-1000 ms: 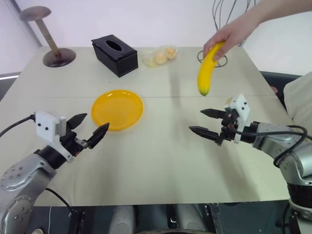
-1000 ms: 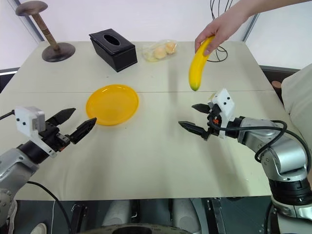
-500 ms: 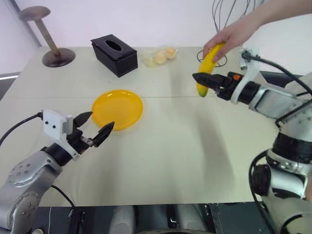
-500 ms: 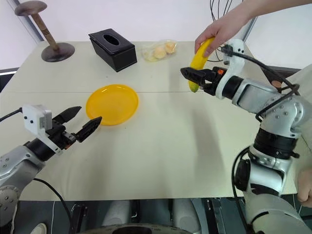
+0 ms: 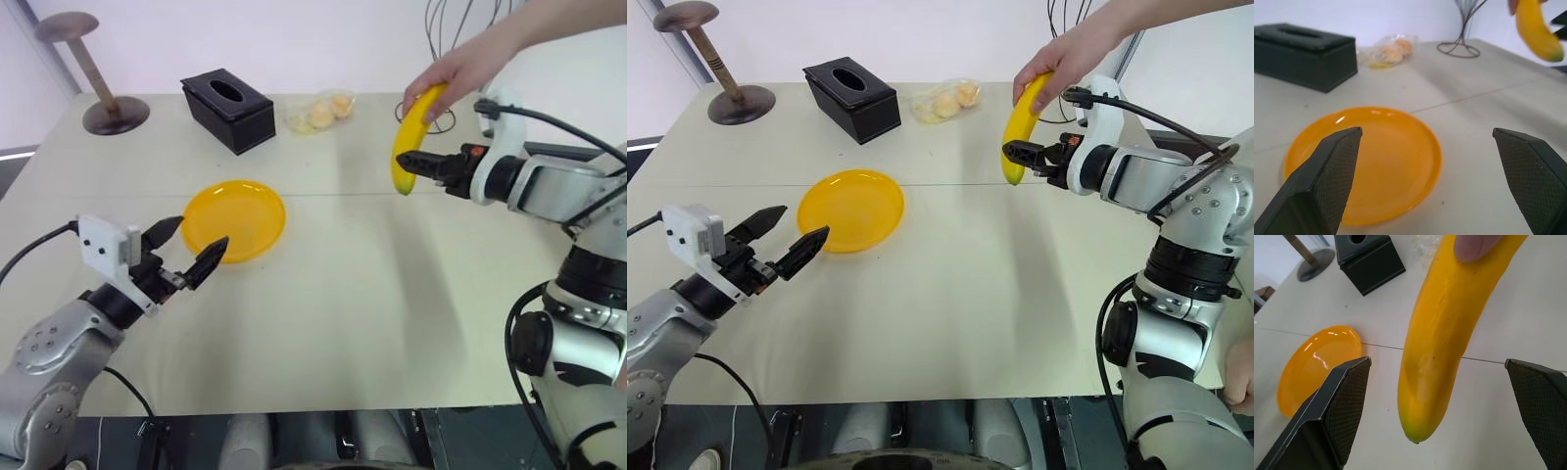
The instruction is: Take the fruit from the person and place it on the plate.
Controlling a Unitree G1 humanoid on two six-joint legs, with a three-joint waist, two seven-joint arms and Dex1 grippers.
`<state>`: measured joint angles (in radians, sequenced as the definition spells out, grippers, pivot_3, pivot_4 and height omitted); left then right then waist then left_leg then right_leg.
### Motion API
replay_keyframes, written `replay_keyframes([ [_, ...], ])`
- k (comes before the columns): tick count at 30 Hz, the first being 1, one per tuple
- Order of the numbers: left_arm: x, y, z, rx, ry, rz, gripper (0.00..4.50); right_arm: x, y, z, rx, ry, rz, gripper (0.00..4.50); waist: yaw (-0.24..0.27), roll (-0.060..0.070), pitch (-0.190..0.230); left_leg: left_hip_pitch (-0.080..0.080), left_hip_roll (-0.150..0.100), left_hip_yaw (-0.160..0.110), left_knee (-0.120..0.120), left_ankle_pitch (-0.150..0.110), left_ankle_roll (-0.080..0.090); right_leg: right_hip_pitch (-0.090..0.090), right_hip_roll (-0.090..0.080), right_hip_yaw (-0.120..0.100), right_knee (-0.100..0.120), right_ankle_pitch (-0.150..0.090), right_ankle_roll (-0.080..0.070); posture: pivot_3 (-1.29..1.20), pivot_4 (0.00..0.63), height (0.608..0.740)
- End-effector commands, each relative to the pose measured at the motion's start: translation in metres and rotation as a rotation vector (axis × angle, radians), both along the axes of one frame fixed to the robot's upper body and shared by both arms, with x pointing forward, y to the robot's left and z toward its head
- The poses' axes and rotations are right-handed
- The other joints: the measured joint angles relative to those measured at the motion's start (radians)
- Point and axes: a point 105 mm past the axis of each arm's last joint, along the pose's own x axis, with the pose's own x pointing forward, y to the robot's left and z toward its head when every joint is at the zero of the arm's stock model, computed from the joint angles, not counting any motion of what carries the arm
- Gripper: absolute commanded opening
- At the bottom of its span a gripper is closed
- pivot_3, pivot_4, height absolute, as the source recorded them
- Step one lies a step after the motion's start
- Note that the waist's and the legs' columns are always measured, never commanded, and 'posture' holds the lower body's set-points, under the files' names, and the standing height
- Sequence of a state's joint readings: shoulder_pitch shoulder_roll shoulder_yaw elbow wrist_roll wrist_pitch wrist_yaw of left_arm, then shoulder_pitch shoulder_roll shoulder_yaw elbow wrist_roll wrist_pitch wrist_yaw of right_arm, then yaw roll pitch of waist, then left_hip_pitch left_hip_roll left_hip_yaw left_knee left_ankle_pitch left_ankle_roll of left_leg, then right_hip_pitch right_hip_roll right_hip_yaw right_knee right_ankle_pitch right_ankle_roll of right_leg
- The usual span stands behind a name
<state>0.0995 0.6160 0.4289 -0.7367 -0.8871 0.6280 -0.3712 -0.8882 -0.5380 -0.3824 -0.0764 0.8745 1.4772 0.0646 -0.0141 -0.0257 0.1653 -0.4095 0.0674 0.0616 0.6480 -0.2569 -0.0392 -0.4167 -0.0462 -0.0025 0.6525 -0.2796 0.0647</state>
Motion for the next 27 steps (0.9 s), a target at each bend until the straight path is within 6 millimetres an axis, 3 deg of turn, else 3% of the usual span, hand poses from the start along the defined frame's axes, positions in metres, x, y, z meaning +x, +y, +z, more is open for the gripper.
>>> replay_keyframes([
  [1,-0.012,-0.015,0.025,-0.051,-0.073,-0.106,4.50,0.000,0.004,0.013,-0.005,-0.054,0.007,4.47,0.000,0.000,0.000,0.000,0.000,0.000,0.000,0.000,0.000,0.000,0.000,0.000,0.000,0.000,0.000,0.00,0.150,0.740],
  [7,-0.028,-0.038,0.029,-0.113,0.009,-0.289,4.50,0.008,0.009,0.014,0.009,-0.062,0.007,4.47,-0.001,0.000,0.000,0.000,0.000,0.000,0.000,0.000,0.000,0.000,0.000,0.000,0.000,0.000,0.000,0.00,0.150,0.740],
  [19,-0.033,-0.043,0.039,-0.145,0.040,-0.353,4.50,0.013,0.014,0.016,0.027,-0.078,0.014,4.47,0.001,0.000,0.000,0.000,0.000,0.000,0.000,0.000,0.000,-0.001,0.000,0.000,0.000,0.000,0.000,0.00,0.150,0.740],
  [22,-0.035,-0.043,0.038,-0.137,0.055,-0.362,4.50,0.014,0.014,0.016,0.041,-0.083,0.013,3.60,0.001,0.000,0.000,0.000,0.000,0.000,-0.001,0.000,0.000,-0.001,0.000,0.000,0.000,0.000,0.000,0.00,0.150,0.740],
  [26,-0.034,-0.041,0.038,-0.131,0.062,-0.354,4.50,0.013,0.015,0.015,0.046,-0.085,0.020,1.58,0.000,0.001,0.001,0.000,0.000,0.000,-0.001,0.000,0.000,-0.001,0.000,0.000,0.000,0.000,0.000,0.00,0.150,0.740],
  [27,-0.034,-0.041,0.038,-0.131,0.064,-0.350,4.50,0.013,0.016,0.015,0.042,-0.083,0.021,1.29,0.000,0.001,0.001,0.000,0.000,0.001,-0.001,0.000,0.000,-0.002,0.000,0.000,0.000,0.000,0.000,0.00,0.150,0.740],
])
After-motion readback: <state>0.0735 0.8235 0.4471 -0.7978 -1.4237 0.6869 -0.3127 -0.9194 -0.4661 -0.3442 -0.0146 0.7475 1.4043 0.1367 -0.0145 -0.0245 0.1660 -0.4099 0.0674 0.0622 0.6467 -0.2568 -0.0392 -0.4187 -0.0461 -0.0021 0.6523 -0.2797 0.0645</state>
